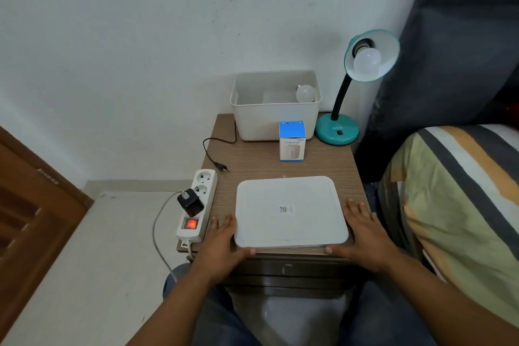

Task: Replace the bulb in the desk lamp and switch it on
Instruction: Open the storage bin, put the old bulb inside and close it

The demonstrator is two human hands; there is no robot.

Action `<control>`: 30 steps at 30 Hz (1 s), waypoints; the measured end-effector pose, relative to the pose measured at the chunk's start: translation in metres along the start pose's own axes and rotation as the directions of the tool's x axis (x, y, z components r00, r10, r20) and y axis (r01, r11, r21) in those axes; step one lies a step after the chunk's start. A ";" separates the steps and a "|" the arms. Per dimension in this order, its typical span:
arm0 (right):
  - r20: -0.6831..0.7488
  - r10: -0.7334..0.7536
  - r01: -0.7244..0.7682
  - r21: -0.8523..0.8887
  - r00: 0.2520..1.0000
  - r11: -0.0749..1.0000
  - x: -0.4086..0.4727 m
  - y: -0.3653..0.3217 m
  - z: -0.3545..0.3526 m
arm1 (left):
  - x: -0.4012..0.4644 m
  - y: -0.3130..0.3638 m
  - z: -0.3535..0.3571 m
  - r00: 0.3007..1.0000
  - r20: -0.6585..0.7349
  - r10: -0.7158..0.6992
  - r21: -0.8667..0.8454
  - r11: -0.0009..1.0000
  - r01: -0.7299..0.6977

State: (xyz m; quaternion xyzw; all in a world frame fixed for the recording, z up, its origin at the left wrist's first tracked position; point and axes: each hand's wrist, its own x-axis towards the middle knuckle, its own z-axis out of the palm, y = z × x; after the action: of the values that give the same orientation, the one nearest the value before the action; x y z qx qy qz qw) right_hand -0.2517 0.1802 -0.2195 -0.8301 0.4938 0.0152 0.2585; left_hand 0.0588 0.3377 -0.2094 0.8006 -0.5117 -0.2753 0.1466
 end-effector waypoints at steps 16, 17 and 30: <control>-0.017 -0.014 0.016 0.117 1.000 0.993 0.002 0.011 0.006 | -0.002 0.009 0.014 0.986 -0.135 -0.093 -0.278 0.959 0.052; -0.020 -0.021 0.024 0.150 1.000 0.988 0.001 0.011 0.005 | -0.003 0.011 0.013 0.986 -0.134 -0.099 -0.302 0.952 0.055; -0.162 -0.089 0.144 0.372 0.983 0.917 -0.001 0.002 -0.034 | 0.008 0.035 -0.021 0.981 -0.191 0.018 -0.385 0.918 -0.092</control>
State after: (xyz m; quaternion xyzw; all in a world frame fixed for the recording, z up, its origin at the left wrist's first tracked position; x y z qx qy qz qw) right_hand -0.2614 0.1649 -0.1908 -0.7907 0.4540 -0.1558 0.3799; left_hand 0.0483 0.3139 -0.1764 0.7622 -0.4528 -0.2931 0.3580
